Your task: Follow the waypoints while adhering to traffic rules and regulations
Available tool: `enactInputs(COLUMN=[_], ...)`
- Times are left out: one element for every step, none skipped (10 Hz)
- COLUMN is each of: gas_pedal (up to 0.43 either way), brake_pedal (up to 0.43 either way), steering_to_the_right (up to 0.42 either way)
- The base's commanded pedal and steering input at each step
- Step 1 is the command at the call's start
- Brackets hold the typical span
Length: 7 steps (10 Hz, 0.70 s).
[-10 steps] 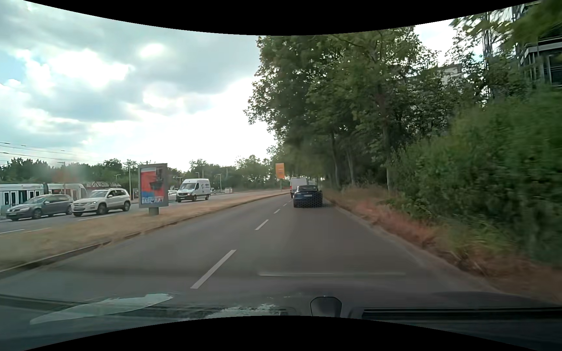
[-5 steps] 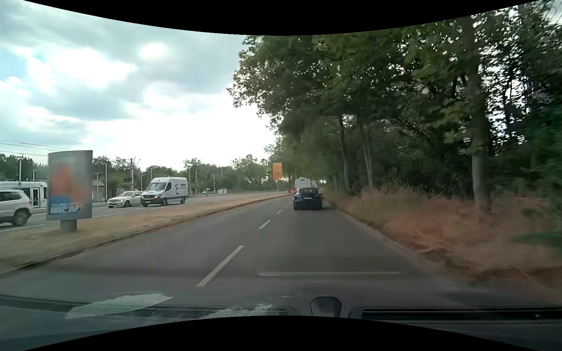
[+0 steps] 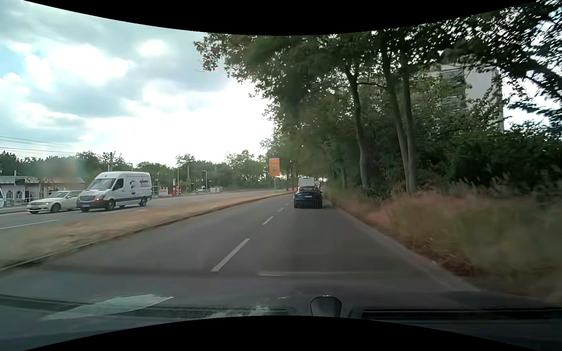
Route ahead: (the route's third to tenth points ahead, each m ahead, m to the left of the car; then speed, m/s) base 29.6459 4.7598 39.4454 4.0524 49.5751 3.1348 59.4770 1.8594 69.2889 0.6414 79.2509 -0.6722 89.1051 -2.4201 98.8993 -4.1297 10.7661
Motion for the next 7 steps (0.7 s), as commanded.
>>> enactInputs(gas_pedal=[0.138, 0.138, 0.138, 0.138, 0.138, 0.138, 0.13], brake_pedal=[0.0, 0.0, 0.0, 0.0, 0.0, 0.0, 0.0], steering_to_the_right=[0.0, 0.0, 0.0, 0.0, 0.0, 0.005, 0.006])
